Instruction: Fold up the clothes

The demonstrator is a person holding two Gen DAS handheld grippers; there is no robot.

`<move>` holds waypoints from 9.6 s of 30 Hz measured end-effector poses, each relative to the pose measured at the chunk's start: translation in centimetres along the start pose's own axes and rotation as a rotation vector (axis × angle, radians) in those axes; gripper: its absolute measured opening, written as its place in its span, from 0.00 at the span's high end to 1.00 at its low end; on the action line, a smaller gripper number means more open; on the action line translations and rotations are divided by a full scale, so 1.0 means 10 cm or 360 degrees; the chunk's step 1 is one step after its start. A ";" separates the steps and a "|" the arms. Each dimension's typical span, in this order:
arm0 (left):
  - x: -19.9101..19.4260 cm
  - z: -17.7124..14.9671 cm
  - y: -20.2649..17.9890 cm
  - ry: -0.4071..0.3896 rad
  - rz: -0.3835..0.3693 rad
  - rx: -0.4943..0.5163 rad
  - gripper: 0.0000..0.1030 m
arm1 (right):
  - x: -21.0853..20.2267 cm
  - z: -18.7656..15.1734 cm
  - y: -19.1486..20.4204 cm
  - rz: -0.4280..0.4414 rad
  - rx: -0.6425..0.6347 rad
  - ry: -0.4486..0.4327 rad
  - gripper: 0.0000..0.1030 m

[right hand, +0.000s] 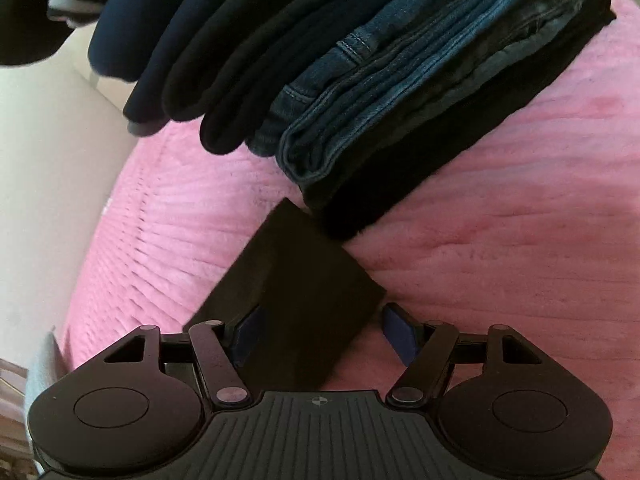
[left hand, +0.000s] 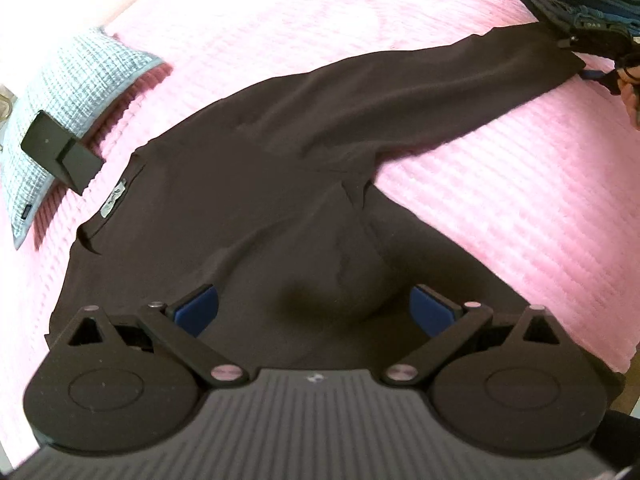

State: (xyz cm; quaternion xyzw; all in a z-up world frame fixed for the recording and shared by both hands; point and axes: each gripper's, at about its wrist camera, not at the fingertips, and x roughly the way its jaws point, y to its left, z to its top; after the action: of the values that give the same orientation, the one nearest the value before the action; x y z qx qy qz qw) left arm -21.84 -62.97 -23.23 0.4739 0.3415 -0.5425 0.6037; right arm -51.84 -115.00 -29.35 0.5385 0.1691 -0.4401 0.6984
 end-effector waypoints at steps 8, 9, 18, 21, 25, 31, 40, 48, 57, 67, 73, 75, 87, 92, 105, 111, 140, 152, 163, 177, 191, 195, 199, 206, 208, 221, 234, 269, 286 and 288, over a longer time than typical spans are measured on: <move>-0.10 -0.21 0.21 -0.0021 0.0013 -0.0038 0.02 | -0.22 -0.11 0.60 -0.0111 -0.0310 -0.0025 0.98; -0.13 -0.26 0.27 -0.0027 0.0010 -0.0058 0.02 | -0.29 -0.16 0.79 -0.0087 -0.0388 -0.0043 0.98; -0.46 -1.25 1.17 -0.0056 0.0055 -0.0308 0.02 | -1.15 -1.95 3.47 0.0631 -0.1241 -0.0208 0.98; -0.61 -1.74 1.61 -0.0037 0.0128 -0.0427 0.02 | -1.21 -2.96 4.18 0.0909 -0.1478 -0.0179 0.98; -0.67 -2.38 2.17 0.0048 0.0226 -0.0598 0.02 | -0.68 -4.54 4.70 0.0987 -0.1898 0.0065 0.10; -0.49 -2.74 2.67 0.0065 0.0219 -0.0713 0.06 | -0.40 -5.28 4.57 0.0863 -0.2016 0.0369 0.09; 0.22 -1.61 2.93 -0.0253 -0.0106 -0.0899 0.34 | -0.53 -4.41 3.66 0.0340 -0.1961 0.0386 0.09; 1.15 -0.87 2.99 -0.0190 -0.0016 -0.0854 0.68 | -0.59 -3.61 3.07 0.0069 -0.1903 0.0333 0.09; 1.17 -0.72 2.87 -0.0187 0.0015 -0.0690 0.97 | -0.45 -3.49 2.88 0.0012 -0.1864 0.0367 0.09; 1.12 -1.07 3.39 -0.0169 0.0162 -0.0771 0.96 | -0.36 -3.47 3.14 0.0061 -0.1870 0.0348 0.09; 1.22 -1.12 3.41 -0.0127 0.0209 -0.0726 0.79 | -0.31 -3.57 3.17 0.0088 -0.1884 0.0411 0.09; 1.17 -1.19 3.42 -0.0137 0.0219 -0.0736 0.77 | -0.28 -3.57 3.19 0.0092 -0.1866 0.0406 0.09; 1.01 -1.30 3.15 -0.0112 0.0266 -0.0570 0.76 | 0.48 -3.17 3.09 -0.0133 -0.1695 0.0443 0.07; 0.80 -1.10 2.87 -0.0225 0.0176 -0.0564 0.76 | 0.24 -3.02 3.22 0.0010 -0.1592 0.0380 0.07; 1.13 0.23 1.21 -0.0502 -0.0629 -0.0301 0.74 | 1.15 -2.40 3.70 0.0216 -0.1450 0.0663 0.97; 1.34 0.32 0.95 -0.0419 -0.0571 -0.0246 0.74 | 1.34 -2.37 3.92 0.0306 -0.1659 0.0643 0.97; 0.79 -0.68 0.95 -0.0229 -0.0301 -0.0331 0.63 | -0.06 -3.18 2.60 0.0351 -0.1225 0.0819 0.72; 0.81 -0.59 0.74 -0.0223 -0.0334 -0.0234 0.63 | -0.20 -3.07 2.27 0.0210 -0.1215 0.0816 1.00; 0.84 -0.58 0.65 -0.0219 -0.0305 -0.0215 0.60 | -0.10 -3.21 2.57 0.0361 -0.1291 0.0840 0.81; 0.70 -0.71 0.75 -0.0156 -0.0246 -0.0315 0.60 | -0.23 -3.11 2.42 0.0229 -0.1284 0.0756 0.43; 0.31 -2.07 0.73 0.0164 0.0027 -0.0620 0.53 | -0.72 -3.55 2.02 0.0209 -0.1731 0.0891 0.23; 0.16 -2.57 0.53 0.0192 -0.0021 -0.0562 0.51 | -0.91 -3.70 1.90 0.0107 -0.1844 0.0885 0.23; -0.01 -3.07 0.39 0.0160 -0.0070 -0.0475 0.45 | -1.12 -3.90 1.77 -0.0058 -0.1868 0.0890 0.12; -0.43 -3.78 0.09 0.0138 -0.0095 -0.0131 0.46 | -1.54 -4.31 1.59 -0.0285 -0.1855 0.0895 0.10; -0.55 -3.93 -0.05 0.0120 -0.0073 0.0013 0.46 | -1.64 -4.43 1.58 -0.0274 -0.1900 0.0923 0.10; -0.61 -4.45 -0.83 0.0103 0.0113 0.0872 0.48 | -1.92 -4.59 1.47 -0.0081 -0.2087 0.1050 0.10; -0.60 -4.71 -0.92 -0.0041 0.0224 0.1418 0.51 | -2.12 -4.48 1.35 -0.0059 -0.2051 0.0991 0.10; -1.35 -3.63 0.47 -0.0157 -0.0208 -0.0169 0.98 | -2.28 -5.78 1.10 0.0501 -0.3226 0.0442 0.42; -1.49 -3.75 0.29 -0.0090 -0.0117 -0.0169 0.99 | -2.25 -4.97 0.81 0.0389 -0.3498 0.0575 0.98; -1.56 -3.79 0.19 -0.0077 -0.0116 -0.0104 0.99 | -2.39 -4.94 0.86 0.0432 -0.3511 0.0650 0.98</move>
State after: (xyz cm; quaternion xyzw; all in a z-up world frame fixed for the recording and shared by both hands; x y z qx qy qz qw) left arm -18.86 -22.11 -20.39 0.4280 0.3615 -0.5638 0.6068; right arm -46.52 -59.87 -25.17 -0.2965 0.5164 0.1254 0.7935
